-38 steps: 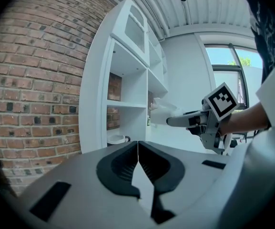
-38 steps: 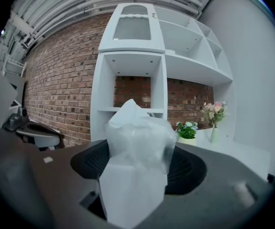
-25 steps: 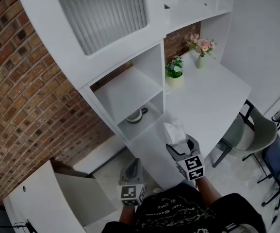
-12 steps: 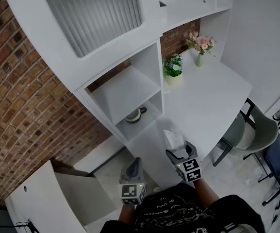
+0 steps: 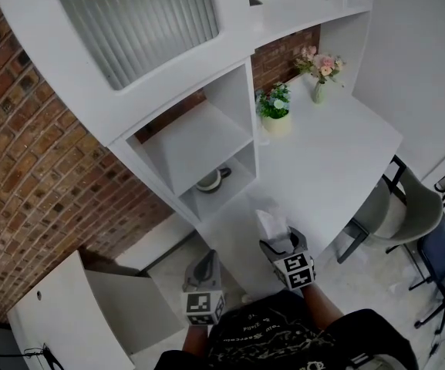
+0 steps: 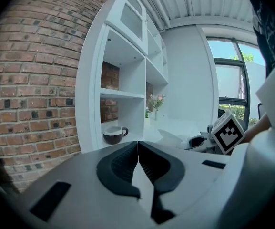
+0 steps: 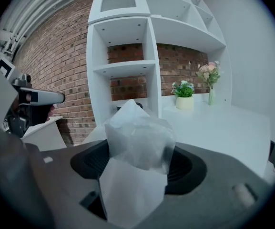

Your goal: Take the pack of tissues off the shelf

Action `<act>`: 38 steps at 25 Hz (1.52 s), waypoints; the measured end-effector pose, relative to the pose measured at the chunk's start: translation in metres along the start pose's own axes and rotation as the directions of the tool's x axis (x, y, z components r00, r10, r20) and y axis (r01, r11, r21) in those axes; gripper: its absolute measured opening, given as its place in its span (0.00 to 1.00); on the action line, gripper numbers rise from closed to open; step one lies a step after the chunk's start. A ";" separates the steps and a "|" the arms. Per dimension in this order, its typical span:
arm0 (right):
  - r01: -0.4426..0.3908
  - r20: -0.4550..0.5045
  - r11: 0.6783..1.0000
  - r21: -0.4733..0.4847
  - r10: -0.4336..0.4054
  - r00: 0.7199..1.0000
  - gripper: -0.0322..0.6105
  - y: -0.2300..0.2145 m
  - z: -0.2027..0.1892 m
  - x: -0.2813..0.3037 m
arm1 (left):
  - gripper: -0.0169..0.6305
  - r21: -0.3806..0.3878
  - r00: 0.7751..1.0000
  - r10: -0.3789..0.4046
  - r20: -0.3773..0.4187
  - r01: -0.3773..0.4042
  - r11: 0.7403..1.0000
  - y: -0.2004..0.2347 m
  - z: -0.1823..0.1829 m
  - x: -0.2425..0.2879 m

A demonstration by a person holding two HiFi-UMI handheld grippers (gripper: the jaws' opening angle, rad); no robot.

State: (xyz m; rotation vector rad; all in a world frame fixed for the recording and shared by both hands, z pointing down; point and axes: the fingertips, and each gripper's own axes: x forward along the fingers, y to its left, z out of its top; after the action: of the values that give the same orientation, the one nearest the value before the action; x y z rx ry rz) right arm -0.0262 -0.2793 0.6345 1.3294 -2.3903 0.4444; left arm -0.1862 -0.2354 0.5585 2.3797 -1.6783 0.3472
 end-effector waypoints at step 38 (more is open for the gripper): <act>-0.133 -0.321 0.991 -0.001 0.126 0.939 0.83 0.018 -0.052 0.012 | 0.04 -0.012 1.000 -0.011 -0.015 0.011 1.000 -0.008 -0.009 0.007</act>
State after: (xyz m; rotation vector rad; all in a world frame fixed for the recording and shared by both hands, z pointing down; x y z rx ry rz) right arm -0.0391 -0.2558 0.6840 1.0044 -2.2079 0.6178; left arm -0.1775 -0.2362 0.5690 2.3711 -1.6554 0.3513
